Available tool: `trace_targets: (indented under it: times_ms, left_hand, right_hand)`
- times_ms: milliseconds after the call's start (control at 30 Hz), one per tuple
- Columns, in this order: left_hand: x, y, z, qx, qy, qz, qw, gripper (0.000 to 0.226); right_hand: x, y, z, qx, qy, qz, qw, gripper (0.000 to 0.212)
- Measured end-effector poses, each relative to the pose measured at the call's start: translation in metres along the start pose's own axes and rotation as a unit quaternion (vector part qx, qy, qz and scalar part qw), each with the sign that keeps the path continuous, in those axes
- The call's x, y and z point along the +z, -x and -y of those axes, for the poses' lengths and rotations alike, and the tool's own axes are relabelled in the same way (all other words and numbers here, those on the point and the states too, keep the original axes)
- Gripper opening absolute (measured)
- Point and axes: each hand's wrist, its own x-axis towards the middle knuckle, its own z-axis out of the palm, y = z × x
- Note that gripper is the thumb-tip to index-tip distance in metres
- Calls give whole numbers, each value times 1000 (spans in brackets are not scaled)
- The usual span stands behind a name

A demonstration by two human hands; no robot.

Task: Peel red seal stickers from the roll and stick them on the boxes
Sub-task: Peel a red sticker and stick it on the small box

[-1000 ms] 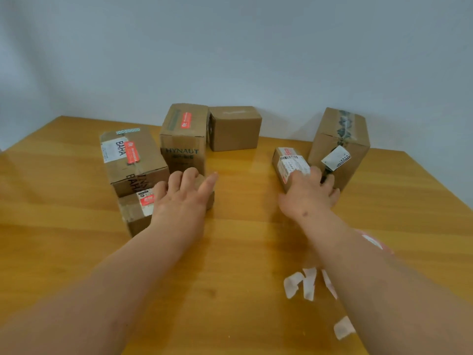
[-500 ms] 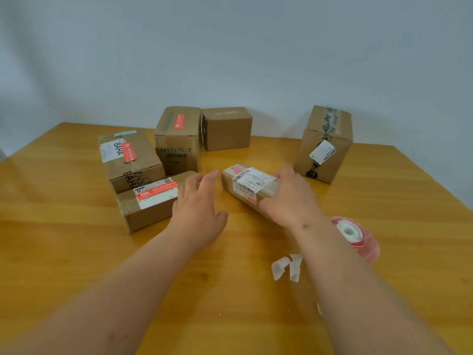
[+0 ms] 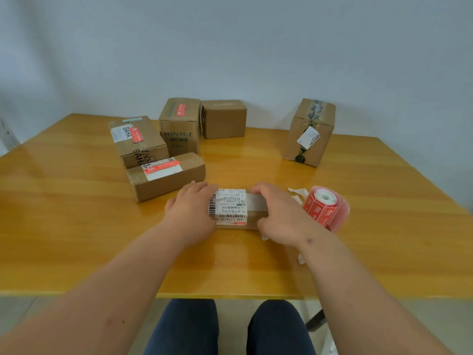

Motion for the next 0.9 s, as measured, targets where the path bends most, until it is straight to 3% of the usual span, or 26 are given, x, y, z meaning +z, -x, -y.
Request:
trace_targets:
  times_ms: [100,233,400,567,733,900]
  left_hand:
    - [-4,-1,-12,-16,-23,-5,1000,85]
    - [-11,-4,-43,38,-15,-56,998,79]
    - [-7,-8,-85,125,19,-96,987,63]
    - [9,-9,-115,178,42,-66,981,56]
    - [27,-1,-131,190,71,-51,978,52]
    - [44,5,-138,206,123,-69,968,48]
  right_hand:
    - [-11,4,-5,-10,27,-107,994,47]
    - [-46,4,-24,44,68,-217,973,31]
    - [-79,21,-66,116,75,-191,972,34]
    - [-81,43,-101,75,74,-151,983,42]
    - [-65,44,-115,46,74,-171,981,21]
    - [-59,49,-103,5,106,-172,979,14]
